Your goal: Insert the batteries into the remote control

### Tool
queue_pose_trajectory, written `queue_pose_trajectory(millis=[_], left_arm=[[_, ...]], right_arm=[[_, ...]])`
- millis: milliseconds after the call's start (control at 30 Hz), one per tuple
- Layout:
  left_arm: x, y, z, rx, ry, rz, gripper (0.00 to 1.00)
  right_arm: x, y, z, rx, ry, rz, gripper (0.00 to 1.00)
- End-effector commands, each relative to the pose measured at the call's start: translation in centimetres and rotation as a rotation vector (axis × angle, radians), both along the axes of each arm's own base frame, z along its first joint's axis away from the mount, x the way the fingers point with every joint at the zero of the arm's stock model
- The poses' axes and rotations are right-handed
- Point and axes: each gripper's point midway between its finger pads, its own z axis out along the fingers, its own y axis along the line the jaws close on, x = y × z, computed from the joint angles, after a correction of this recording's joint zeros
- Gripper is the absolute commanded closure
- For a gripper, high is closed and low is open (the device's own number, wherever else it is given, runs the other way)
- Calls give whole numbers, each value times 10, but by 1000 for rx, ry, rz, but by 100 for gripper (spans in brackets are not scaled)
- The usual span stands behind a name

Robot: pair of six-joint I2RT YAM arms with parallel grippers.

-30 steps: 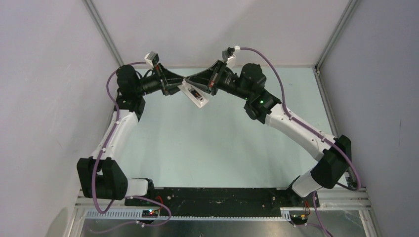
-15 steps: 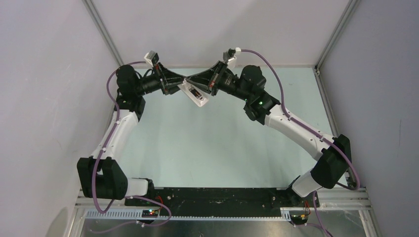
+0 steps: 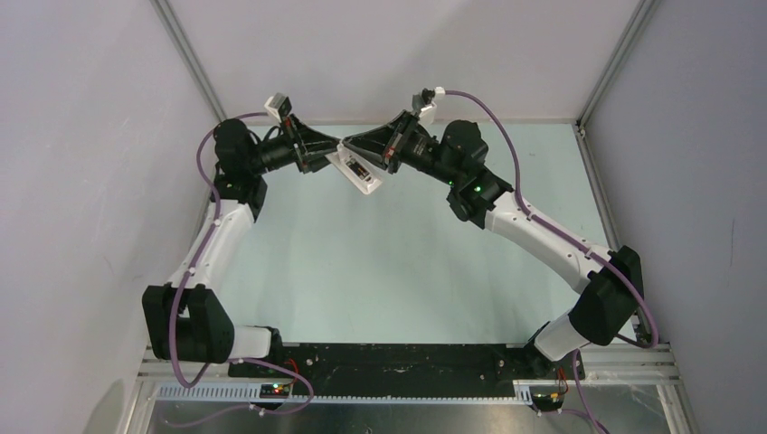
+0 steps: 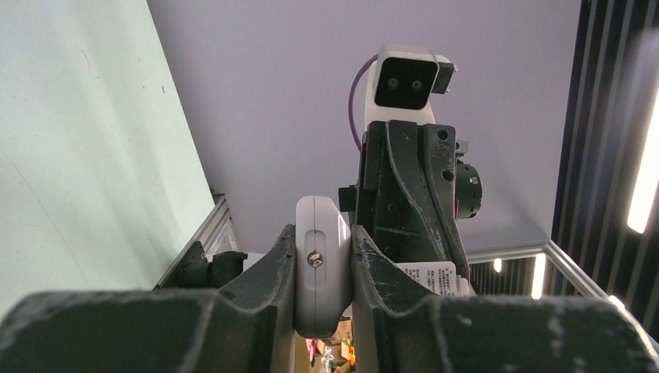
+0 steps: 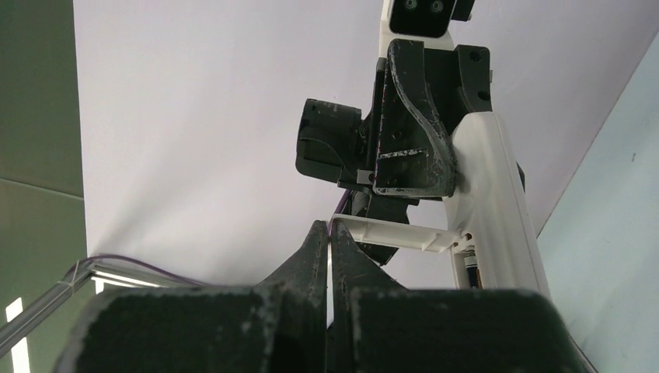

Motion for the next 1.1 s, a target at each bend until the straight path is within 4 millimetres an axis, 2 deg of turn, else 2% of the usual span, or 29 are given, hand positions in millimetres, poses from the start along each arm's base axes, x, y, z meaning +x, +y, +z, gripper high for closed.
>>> queue_pose_trajectory(millis=[0, 300, 633, 833, 1067], left_arm=[[-7, -2, 5, -9, -30, -29, 100], [-2, -3, -2, -8, -12, -25, 100], [2, -2, -4, -14, 4, -12, 100], [6, -2, -5, -21, 17, 2, 100], [8, -2, -5, -25, 23, 2, 100]], right_arm=[[-4, -14, 24, 42, -79, -39, 100], [1, -18, 27, 57, -76, -56, 100], [-1, -11, 24, 64, -53, -34, 100], [2, -14, 11, 43, 15, -78, 100], [4, -12, 10, 60, 31, -72, 100]])
